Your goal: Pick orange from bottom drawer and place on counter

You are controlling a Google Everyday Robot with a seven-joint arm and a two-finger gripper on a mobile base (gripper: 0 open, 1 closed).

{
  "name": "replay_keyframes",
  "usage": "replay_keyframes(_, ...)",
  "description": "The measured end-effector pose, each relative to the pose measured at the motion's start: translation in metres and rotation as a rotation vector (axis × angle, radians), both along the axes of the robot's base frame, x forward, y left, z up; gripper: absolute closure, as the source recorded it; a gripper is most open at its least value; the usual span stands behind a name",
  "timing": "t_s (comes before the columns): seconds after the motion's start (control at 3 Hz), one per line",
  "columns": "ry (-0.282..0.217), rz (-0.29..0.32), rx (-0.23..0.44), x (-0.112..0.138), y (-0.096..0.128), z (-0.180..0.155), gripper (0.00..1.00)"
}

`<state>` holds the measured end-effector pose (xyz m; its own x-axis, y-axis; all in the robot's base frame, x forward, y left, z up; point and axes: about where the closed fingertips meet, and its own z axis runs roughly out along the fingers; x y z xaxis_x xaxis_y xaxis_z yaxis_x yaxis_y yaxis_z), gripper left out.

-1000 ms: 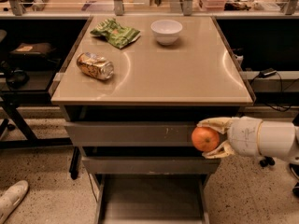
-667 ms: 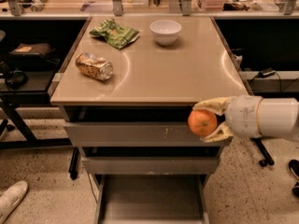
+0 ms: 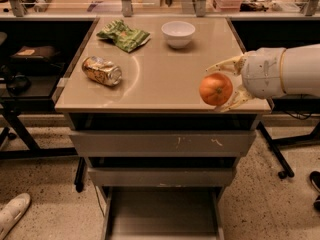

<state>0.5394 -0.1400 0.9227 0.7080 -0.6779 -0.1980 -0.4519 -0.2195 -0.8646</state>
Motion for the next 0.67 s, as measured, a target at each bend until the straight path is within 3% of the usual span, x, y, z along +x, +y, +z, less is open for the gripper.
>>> replay_keyframes(0.67, -0.007, 0.006, 0.017, 0.0061, 0.0027, -0.0015, 1.0)
